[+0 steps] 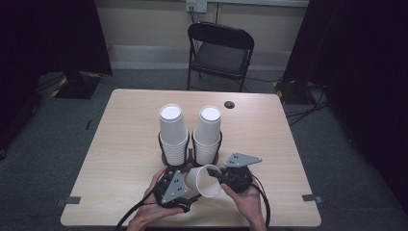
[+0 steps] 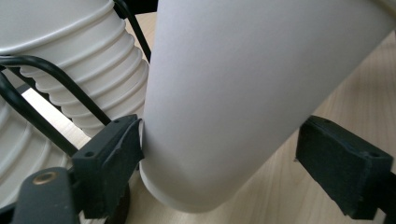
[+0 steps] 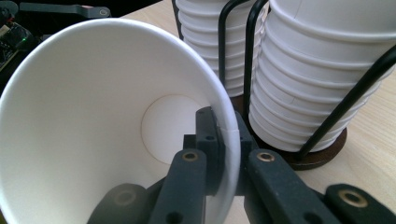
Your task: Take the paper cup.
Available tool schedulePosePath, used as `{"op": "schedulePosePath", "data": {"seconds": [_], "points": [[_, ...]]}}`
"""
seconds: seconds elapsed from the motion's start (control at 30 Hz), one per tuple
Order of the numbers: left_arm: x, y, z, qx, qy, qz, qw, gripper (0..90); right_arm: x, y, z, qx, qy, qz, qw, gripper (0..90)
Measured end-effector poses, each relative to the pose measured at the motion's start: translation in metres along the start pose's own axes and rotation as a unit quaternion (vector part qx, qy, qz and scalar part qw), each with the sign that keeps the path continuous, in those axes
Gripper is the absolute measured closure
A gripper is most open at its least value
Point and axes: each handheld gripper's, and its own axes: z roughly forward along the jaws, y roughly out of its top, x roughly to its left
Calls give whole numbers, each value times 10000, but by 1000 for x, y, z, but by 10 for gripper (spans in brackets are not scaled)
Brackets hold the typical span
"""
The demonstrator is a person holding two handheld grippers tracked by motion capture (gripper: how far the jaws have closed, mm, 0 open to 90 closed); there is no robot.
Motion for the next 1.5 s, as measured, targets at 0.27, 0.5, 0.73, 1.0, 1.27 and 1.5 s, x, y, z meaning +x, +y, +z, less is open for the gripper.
{"op": "schedulePosePath", "data": {"seconds": [0.27,0.5,0.73,1.0,1.27,1.5], "points": [[-3,2,5,30,123,109,9999,104,1,3,4,73,109,39,9999,874],[-5,5,8,-45,193,40,9998,90,3,6,9,155,185,52,9997,874],[-10,10,10,-148,272,197,9993,87,4,8,10,241,258,77,9993,874],[-14,12,10,-249,389,141,9988,86,5,10,14,335,321,86,9989,873],[-19,15,12,-242,419,316,9983,88,6,11,18,542,351,106,9979,873],[-20,13,11,-306,470,263,9981,98,7,11,20,548,348,111,9978,870]]}}
